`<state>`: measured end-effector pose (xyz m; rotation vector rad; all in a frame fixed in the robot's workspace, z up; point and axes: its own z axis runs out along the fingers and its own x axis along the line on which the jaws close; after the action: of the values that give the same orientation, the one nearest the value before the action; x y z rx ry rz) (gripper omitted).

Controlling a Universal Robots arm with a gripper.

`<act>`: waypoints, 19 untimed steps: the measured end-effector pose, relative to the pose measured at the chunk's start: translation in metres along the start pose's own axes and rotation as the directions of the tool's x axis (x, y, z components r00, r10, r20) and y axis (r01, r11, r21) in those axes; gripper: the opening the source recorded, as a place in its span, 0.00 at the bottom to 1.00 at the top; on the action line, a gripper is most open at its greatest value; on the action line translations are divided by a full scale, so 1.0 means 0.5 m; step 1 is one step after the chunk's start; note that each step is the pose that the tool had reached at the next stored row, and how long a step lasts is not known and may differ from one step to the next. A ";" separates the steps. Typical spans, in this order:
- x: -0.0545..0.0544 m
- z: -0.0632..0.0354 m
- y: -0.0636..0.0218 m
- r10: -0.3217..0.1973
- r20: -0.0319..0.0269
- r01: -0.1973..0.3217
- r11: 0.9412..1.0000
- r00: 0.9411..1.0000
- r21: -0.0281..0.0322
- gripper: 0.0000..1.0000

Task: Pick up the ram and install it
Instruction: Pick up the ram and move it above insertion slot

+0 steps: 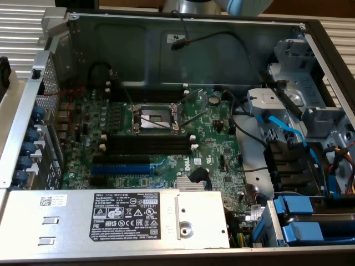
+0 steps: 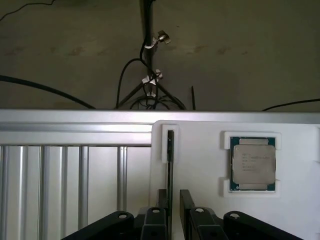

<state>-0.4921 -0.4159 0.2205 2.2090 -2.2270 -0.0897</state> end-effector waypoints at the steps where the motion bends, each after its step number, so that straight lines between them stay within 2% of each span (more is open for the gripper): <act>1: 0.000 0.000 0.000 0.000 0.000 0.000 1.000 1.000 0.000 0.25; 5: 0.000 0.002 0.000 0.000 -0.001 0.000 1.000 1.000 0.000 0.25; 11: 0.000 0.009 0.001 0.000 -0.009 0.000 1.000 1.000 0.000 0.25; 19: 0.001 0.014 0.005 -0.004 -0.009 0.004 1.000 1.000 0.009 0.25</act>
<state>-0.4947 -0.4159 0.2137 2.2142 -2.2231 -0.0691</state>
